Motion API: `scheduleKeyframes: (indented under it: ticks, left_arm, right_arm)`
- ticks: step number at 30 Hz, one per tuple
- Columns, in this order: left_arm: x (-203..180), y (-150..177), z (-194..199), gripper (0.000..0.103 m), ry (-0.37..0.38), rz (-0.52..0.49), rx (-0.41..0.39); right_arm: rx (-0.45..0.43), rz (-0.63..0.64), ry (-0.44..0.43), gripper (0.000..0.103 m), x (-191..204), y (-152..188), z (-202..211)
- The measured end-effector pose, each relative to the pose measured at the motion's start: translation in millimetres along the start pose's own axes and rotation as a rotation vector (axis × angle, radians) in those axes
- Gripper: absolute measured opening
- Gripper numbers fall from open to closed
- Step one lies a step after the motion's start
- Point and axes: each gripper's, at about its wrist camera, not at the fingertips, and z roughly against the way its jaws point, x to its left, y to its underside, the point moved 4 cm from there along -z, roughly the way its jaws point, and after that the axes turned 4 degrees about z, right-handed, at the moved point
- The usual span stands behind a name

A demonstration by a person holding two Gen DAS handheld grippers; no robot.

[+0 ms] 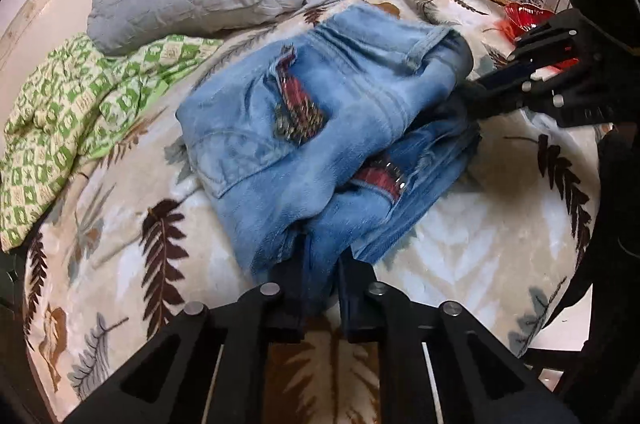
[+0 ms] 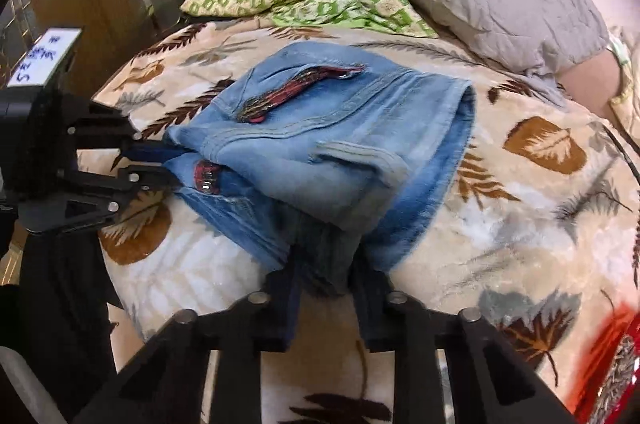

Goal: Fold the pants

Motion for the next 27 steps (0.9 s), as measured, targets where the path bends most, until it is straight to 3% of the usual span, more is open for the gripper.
scheduleKeyframes:
  ticks: [3, 5, 7, 16, 17, 19, 20, 21, 23, 24, 25, 27]
  left_arm:
    - [5, 4, -11, 0.011, -0.001, 0.019, 0.008]
    - [6, 2, -11, 0.011, -0.002, 0.022, 0.010]
    - [5, 3, -11, 0.011, -0.007, 0.015, 0.009]
    - [3, 3, -6, 0.016, -0.018, -0.003, -0.002]
    - [3, 3, -5, 0.020, -0.015, -0.016, -0.001]
    - [-2, 7, 0, 0.054, 0.032, -0.067, 0.026]
    - [-5, 10, 5, 0.058, 0.059, -0.091, 0.032]
    - [-7, 14, 13, 0.063, 0.068, -0.111, 0.018]
    - [-4, 17, 27, 0.078, 0.039, -0.138, -0.013]
    - [1, 17, 33, 0.081, 0.024, -0.135, -0.029]
    - [9, 14, 42, 0.082, 0.027, -0.110, -0.046]
    - [29, 7, 53, 0.082, 0.032, -0.031, -0.070]
  right_arm:
    - [0.008, -0.067, -0.029, 0.016, -13, 8, -6]
    - [0.031, -0.056, 0.035, 0.015, -16, 12, -11]
    - [0.019, -0.091, 0.014, 0.015, -19, 15, -10]
    - [-0.002, -0.047, 0.081, 0.017, -11, 12, -2]
    - [-0.004, -0.041, 0.088, 0.017, -10, 11, 0]
    - [-0.002, -0.023, 0.108, 0.018, -7, 10, 4]
    - [0.006, -0.009, 0.129, 0.019, -5, 9, 6]
    - [0.013, 0.001, 0.147, 0.022, -4, 9, 7]
    - [0.013, 0.014, 0.169, 0.040, -4, 8, 13]
    - [0.009, 0.012, 0.176, 0.071, -4, 8, 16]
    - [-0.012, 0.001, 0.200, 0.082, -6, 7, 22]
    - [-0.062, 0.004, 0.218, 0.082, -8, 2, 33]
